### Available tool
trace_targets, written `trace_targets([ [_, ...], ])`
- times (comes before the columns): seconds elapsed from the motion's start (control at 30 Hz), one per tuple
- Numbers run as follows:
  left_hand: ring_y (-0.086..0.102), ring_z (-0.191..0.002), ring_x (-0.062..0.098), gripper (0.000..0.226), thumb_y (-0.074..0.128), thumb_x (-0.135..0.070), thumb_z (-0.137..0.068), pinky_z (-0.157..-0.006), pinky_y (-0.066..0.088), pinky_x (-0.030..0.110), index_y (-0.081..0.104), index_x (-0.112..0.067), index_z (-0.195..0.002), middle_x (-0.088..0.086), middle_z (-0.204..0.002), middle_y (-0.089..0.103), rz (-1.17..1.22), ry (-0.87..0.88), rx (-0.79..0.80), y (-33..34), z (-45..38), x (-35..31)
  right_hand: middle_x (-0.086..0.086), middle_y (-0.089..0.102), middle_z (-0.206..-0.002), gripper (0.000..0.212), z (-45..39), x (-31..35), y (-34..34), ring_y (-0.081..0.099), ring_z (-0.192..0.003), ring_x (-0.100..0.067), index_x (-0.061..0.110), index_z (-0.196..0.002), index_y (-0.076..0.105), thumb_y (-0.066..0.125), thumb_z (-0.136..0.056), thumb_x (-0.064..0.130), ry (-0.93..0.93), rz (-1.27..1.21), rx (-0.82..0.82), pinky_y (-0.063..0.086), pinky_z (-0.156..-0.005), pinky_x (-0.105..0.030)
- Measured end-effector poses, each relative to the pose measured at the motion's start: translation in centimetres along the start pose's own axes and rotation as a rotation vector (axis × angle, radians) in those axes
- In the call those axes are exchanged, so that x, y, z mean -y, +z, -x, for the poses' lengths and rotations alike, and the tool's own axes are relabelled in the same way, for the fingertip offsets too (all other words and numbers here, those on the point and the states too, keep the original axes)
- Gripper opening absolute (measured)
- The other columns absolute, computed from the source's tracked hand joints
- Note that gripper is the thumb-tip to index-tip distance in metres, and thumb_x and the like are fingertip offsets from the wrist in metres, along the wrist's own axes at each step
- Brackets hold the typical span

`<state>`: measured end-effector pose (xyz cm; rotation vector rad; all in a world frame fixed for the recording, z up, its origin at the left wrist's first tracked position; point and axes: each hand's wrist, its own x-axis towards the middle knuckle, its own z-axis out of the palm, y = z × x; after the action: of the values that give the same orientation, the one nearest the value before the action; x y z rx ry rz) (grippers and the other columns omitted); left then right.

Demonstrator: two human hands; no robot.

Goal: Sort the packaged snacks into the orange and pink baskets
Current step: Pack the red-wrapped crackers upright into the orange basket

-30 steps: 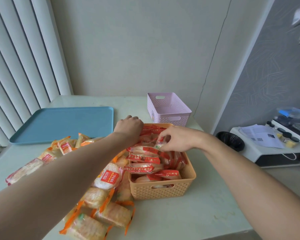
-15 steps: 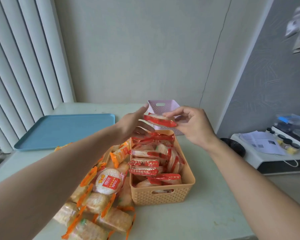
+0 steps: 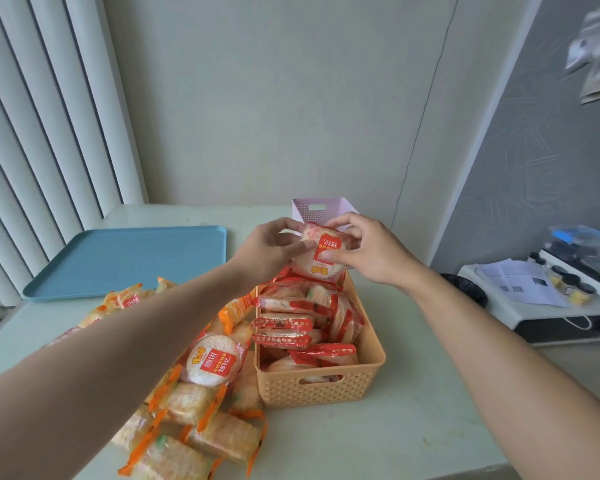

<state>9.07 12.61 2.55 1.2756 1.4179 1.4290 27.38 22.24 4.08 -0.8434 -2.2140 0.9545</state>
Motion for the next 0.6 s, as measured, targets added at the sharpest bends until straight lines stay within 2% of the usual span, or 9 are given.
trace_targets([
  [0.03,0.072,-0.079,0.021,0.032,0.078,-0.023,-0.086,-0.075,0.057,0.034,0.062,-0.009,-0.111,0.009,-0.093,0.076,0.016,0.010,-0.023,0.0,-0.1,-0.2,0.001,0.076,-0.101,0.038,-0.2,0.1,0.1,0.073,-0.085,-0.017,0.026,-0.106,0.064,0.088,-0.078,0.016,0.026,-0.092,-0.047,0.060,-0.084,-0.042],
  [0.1,0.074,-0.092,0.027,0.038,0.081,-0.022,-0.082,-0.088,0.059,0.039,0.063,-0.008,-0.113,0.013,-0.101,0.076,0.074,0.008,-0.041,-0.2,-0.3,-0.2,-0.014,0.075,-0.106,0.033,-0.4,0.1,0.4,0.076,-0.089,-0.029,0.012,-0.106,0.062,0.084,-0.081,0.011,0.127,-0.436,-0.113,0.060,-0.088,-0.048],
  [0.13,0.073,-0.093,0.028,0.039,0.083,-0.019,-0.081,-0.092,0.058,0.041,0.064,-0.006,-0.113,0.014,-0.100,0.075,0.079,0.003,-0.045,-0.3,-0.4,-0.2,-0.020,0.073,-0.112,0.036,-0.3,0.1,0.5,0.076,-0.093,-0.033,0.005,-0.111,0.060,0.082,-0.083,0.010,0.183,-0.589,-0.094,0.061,-0.087,-0.048],
  [0.17,0.073,-0.089,0.027,0.038,0.083,-0.015,-0.080,-0.092,0.059,0.042,0.065,-0.003,-0.112,0.012,-0.095,0.075,0.068,0.000,-0.051,-0.3,-0.4,-0.2,-0.023,0.071,-0.118,0.041,-0.2,0.0,0.7,0.075,-0.096,-0.034,0.001,-0.117,0.057,0.080,-0.084,0.011,0.234,-0.637,-0.056,0.062,-0.084,-0.043],
  [0.2,0.072,-0.084,0.024,0.035,0.083,-0.012,-0.080,-0.089,0.060,0.041,0.066,0.000,-0.109,0.010,-0.089,0.074,0.045,0.002,-0.062,-0.4,-0.5,0.0,-0.021,0.069,-0.121,0.047,-0.2,-0.2,0.9,0.075,-0.098,-0.030,0.000,-0.121,0.055,0.081,-0.085,0.014,0.268,-0.587,-0.017,0.062,-0.080,-0.037],
  [0.27,0.070,-0.072,0.016,0.026,0.082,-0.009,-0.080,-0.074,0.059,0.031,0.070,-0.002,-0.103,0.004,-0.080,0.073,-0.065,0.033,-0.069,-0.6,-0.5,0.0,-0.008,0.067,-0.124,0.060,-0.3,-1.0,1.1,0.072,-0.102,-0.018,0.012,-0.124,0.053,0.088,-0.077,0.026,0.241,-0.323,-0.032,0.061,-0.080,-0.033],
  [0.37,0.073,-0.072,0.016,0.018,0.082,-0.013,-0.081,-0.066,0.055,0.025,0.078,-0.013,-0.099,0.000,-0.084,0.078,-0.305,0.074,-0.001,-0.9,-0.4,-0.4,0.014,0.063,-0.120,0.075,-0.3,-1.2,0.5,0.064,-0.106,-0.005,0.038,-0.126,0.045,0.093,-0.068,0.035,0.025,-0.017,-0.089,0.053,-0.090,-0.028],
  [0.47,0.074,-0.082,0.018,0.023,0.083,-0.018,-0.081,-0.073,0.060,0.027,0.078,-0.014,-0.103,-0.001,-0.091,0.079,-0.408,0.127,0.032,-0.8,-0.7,-0.4,0.013,0.071,-0.104,0.051,-0.6,-0.8,0.3,0.069,-0.092,-0.013,0.036,-0.123,0.056,0.083,-0.083,0.019,-0.117,0.058,0.047,0.054,-0.084,-0.032],
  [0.6,0.067,-0.084,0.010,0.033,0.086,-0.031,-0.076,-0.078,0.057,0.032,0.069,-0.027,-0.105,-0.014,-0.091,0.070,-0.817,0.103,0.011,-1.8,-1.5,0.9,0.017,0.063,-0.096,0.038,-1.9,-1.7,0.3,0.066,-0.086,-0.014,0.040,-0.111,0.060,0.076,-0.087,0.014,-0.105,0.200,-0.065,0.056,-0.077,-0.032],
])
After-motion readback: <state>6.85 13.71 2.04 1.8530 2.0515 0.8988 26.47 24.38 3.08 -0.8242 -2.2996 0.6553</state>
